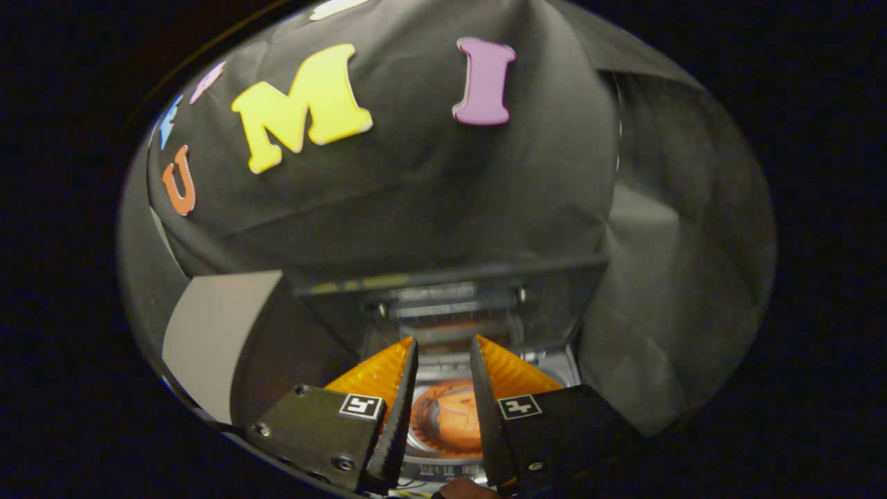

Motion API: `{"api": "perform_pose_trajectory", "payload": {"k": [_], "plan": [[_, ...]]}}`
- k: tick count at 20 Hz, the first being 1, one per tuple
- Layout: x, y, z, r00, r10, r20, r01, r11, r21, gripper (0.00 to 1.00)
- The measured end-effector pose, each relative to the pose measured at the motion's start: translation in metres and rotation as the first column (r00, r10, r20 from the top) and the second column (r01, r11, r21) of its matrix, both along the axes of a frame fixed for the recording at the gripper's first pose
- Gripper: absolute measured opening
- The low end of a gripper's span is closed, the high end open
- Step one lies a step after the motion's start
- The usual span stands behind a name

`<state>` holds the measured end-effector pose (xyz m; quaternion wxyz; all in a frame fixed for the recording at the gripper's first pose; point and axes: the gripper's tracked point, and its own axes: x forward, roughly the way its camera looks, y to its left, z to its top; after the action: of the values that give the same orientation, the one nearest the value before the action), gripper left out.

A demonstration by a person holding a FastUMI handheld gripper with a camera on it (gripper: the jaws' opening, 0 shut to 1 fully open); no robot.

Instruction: Put the clothes into the washing machine and then close the washing machine lid.

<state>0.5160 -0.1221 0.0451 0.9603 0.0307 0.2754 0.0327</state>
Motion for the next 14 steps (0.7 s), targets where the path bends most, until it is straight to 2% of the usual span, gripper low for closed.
{"api": "perform_pose_trajectory", "payload": {"k": [2,4,8,11,14], "plan": [[0.026,0.004,0.029,0.998,0.020,0.065,-0.018,0.999,-0.042,0.53],[0.050,0.015,0.038,0.997,0.039,0.066,-0.036,0.998,-0.044,0.73],[0.099,0.034,0.030,0.996,0.069,0.050,-0.065,0.996,-0.066,0.73],[0.127,0.048,0.009,0.998,0.067,-0.005,-0.067,0.996,-0.055,0.73],[0.135,0.044,-0.016,0.997,0.051,-0.058,-0.054,0.997,-0.050,0.73]]}}
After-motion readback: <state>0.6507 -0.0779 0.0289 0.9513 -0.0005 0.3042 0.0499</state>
